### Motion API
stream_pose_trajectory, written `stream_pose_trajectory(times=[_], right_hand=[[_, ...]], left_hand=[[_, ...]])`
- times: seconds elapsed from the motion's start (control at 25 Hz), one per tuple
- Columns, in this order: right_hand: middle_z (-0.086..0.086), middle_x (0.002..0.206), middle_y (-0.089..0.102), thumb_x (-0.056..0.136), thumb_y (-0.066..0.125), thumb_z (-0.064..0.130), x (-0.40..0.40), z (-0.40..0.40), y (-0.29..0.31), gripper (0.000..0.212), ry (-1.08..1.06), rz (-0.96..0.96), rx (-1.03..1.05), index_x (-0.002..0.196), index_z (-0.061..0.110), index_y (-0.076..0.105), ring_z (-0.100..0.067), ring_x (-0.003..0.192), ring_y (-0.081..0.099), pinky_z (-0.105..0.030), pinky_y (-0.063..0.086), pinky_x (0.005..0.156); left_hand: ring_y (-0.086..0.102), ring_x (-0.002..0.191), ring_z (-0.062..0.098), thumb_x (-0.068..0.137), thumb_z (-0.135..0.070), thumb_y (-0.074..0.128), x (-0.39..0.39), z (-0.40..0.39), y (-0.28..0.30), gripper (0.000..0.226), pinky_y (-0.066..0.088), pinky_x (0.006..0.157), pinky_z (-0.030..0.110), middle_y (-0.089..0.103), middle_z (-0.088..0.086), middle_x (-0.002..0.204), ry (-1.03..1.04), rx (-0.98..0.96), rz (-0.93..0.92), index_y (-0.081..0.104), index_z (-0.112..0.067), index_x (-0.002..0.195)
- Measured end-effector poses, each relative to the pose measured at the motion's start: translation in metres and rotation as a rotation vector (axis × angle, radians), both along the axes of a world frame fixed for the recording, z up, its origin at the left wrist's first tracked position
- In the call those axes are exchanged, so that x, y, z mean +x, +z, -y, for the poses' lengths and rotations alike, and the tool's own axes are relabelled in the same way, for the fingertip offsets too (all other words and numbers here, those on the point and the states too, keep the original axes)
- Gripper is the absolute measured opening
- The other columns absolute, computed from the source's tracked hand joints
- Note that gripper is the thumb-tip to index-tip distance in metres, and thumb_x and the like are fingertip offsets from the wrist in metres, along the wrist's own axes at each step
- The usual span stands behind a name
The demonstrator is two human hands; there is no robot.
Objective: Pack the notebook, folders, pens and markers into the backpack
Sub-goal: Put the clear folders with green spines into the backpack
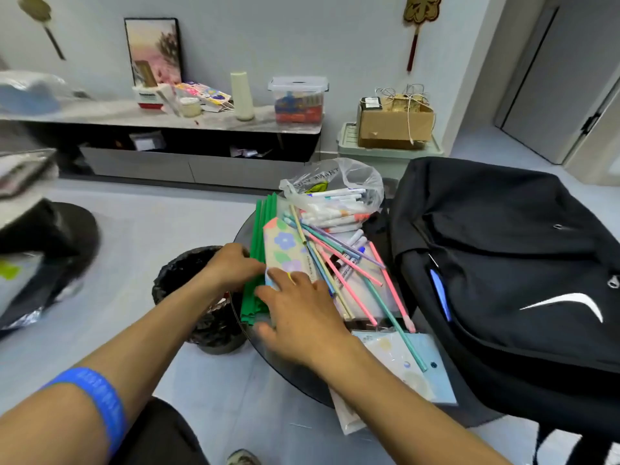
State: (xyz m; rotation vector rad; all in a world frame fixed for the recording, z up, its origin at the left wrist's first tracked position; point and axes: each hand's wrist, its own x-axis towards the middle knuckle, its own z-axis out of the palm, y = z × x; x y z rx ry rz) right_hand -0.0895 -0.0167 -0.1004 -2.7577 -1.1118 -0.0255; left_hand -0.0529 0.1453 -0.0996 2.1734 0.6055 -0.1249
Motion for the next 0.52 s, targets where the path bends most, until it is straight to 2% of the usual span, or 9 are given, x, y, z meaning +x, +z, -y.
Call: stream_pose_trajectory(times=[0.04, 0.12, 0.2, 0.28, 0.36, 0.44, 0.52], right_hand=[[-0.006, 0.147, 0.033, 0.086, 0.056, 0.032, 0.005, -0.005, -0.006, 0.052, -0.042, -0.01, -0.057, 0.135, 0.022, 0.043, -0.035, 0.127, 0.036, -0.05, 0.034, 0.096], [-0.006, 0.139, 0.038, 0.084, 0.057, 0.033, 0.013, -0.004, -0.013, 0.055, -0.156, -0.028, -0.035, 0.136, 0.021, 0.043, -0.035, 0.123, 0.038, -0.049, 0.039, 0.093], [-0.004, 0.134, 0.043, 0.082, 0.056, 0.035, 0.02, 0.002, -0.014, 0.056, -0.192, -0.063, 0.038, 0.136, 0.021, 0.045, -0.032, 0.121, 0.04, -0.046, 0.045, 0.091], [-0.002, 0.132, 0.047, 0.083, 0.053, 0.033, 0.025, 0.01, -0.015, 0.053, -0.195, -0.113, 0.147, 0.135, 0.025, 0.048, -0.03, 0.119, 0.043, -0.042, 0.047, 0.091], [0.0, 0.133, 0.051, 0.087, 0.05, 0.035, 0.03, 0.015, -0.014, 0.046, -0.219, -0.177, 0.279, 0.133, 0.026, 0.052, -0.028, 0.119, 0.047, -0.041, 0.046, 0.095], [0.0, 0.13, 0.055, 0.092, 0.047, 0.037, 0.033, 0.017, -0.014, 0.039, -0.238, -0.196, 0.353, 0.128, 0.025, 0.055, -0.027, 0.116, 0.051, -0.042, 0.045, 0.096], [0.0, 0.122, 0.058, 0.094, 0.044, 0.036, 0.032, 0.018, -0.015, 0.031, -0.239, -0.143, 0.332, 0.119, 0.022, 0.057, -0.028, 0.111, 0.052, -0.041, 0.046, 0.09]], left_hand=[[0.058, 0.061, 0.023, 0.055, -0.029, 0.068, 0.003, -0.002, -0.004, 0.047, 0.044, 0.057, 0.03, 0.067, 0.015, 0.076, 0.022, -0.04, 0.012, 0.07, 0.004, 0.088], [0.067, 0.065, 0.023, 0.058, -0.035, 0.081, 0.009, -0.002, -0.011, 0.044, 0.05, 0.056, 0.027, 0.073, 0.013, 0.081, 0.045, -0.116, 0.002, 0.071, -0.004, 0.086], [0.073, 0.076, 0.026, 0.057, -0.041, 0.086, 0.013, 0.004, -0.017, 0.047, 0.06, 0.068, 0.035, 0.075, 0.013, 0.087, 0.064, -0.125, -0.014, 0.072, -0.008, 0.089], [0.073, 0.082, 0.03, 0.054, -0.039, 0.086, 0.015, 0.01, -0.019, 0.054, 0.061, 0.077, 0.043, 0.074, 0.014, 0.091, 0.105, -0.092, -0.011, 0.071, -0.007, 0.094], [0.073, 0.077, 0.028, 0.057, -0.034, 0.084, 0.017, 0.012, -0.017, 0.048, 0.062, 0.074, 0.042, 0.074, 0.013, 0.087, 0.166, -0.086, 0.005, 0.07, -0.007, 0.094], [0.073, 0.067, 0.025, 0.064, -0.02, 0.082, 0.018, 0.018, -0.015, 0.038, 0.061, 0.063, 0.036, 0.074, 0.014, 0.079, 0.223, -0.268, 0.039, 0.069, -0.002, 0.095], [0.071, 0.058, 0.024, 0.065, -0.007, 0.08, 0.014, 0.031, -0.014, 0.035, 0.056, 0.052, 0.03, 0.073, 0.015, 0.074, 0.231, -0.462, 0.052, 0.068, 0.001, 0.097]])
